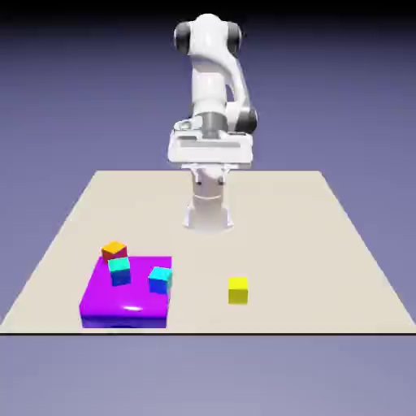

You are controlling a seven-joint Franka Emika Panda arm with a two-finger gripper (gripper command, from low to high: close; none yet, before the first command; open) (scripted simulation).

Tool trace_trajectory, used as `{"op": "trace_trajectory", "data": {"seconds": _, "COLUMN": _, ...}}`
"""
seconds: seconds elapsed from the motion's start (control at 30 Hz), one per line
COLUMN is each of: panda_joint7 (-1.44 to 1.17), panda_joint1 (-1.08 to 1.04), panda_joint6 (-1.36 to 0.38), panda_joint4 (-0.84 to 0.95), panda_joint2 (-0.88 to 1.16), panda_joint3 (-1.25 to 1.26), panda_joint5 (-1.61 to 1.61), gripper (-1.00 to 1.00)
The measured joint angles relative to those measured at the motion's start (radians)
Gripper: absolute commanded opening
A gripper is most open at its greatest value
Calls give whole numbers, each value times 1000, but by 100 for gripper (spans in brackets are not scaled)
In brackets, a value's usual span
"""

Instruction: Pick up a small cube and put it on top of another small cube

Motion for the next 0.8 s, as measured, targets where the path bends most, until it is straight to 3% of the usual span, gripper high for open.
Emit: {"op": "trace_trajectory", "data": {"seconds": 0.8, "panda_joint7": 221, "panda_joint1": -91, "panda_joint6": -777, "panda_joint4": 474, "panda_joint2": 840, "panda_joint3": 237, "panda_joint5": -5, "gripper": 0}}
